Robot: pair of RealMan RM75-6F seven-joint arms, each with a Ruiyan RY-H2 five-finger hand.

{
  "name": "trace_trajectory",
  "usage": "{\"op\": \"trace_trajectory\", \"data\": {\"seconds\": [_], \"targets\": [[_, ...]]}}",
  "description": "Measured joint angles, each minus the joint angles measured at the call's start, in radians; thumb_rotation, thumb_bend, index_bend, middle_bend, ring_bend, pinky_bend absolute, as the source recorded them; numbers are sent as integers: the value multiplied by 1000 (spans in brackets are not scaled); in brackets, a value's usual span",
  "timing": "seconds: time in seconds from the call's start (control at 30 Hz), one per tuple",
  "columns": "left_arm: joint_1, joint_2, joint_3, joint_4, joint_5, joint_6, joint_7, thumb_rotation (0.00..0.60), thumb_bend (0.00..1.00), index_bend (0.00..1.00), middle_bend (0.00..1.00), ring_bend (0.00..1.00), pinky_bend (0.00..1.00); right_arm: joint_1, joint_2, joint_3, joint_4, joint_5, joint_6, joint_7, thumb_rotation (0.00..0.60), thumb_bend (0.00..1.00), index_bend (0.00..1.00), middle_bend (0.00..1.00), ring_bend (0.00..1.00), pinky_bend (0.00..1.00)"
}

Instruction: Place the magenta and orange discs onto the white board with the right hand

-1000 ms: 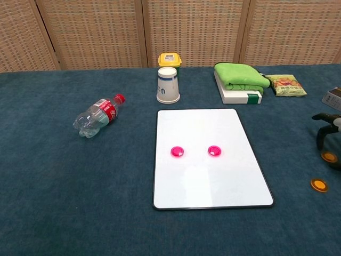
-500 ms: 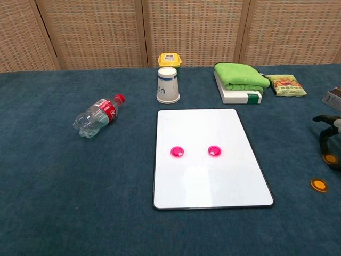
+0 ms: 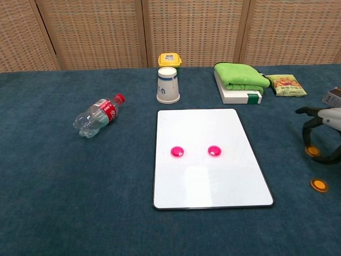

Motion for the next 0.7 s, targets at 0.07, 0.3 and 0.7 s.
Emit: {"op": "trace_trajectory", "data": {"seconds": [0.07,0.3,0.7], "targets": [[0,0,0,0,0,-1,0,600,0,0,0,0,0,15,12,9,-61,0,-4,-23,600,363,558,16,0,0],[-1,3,1,0,-5,-6,-2,600,0,0,0,0,0,103,4,42,-232,28,-21,-202,600,363,558,16,0,0],[-2,7,-2,0,-19,-14,-10,600,0,0,0,0,0,294,-224,73,-276,223,-38,-521,600,363,558,16,0,0]]}}
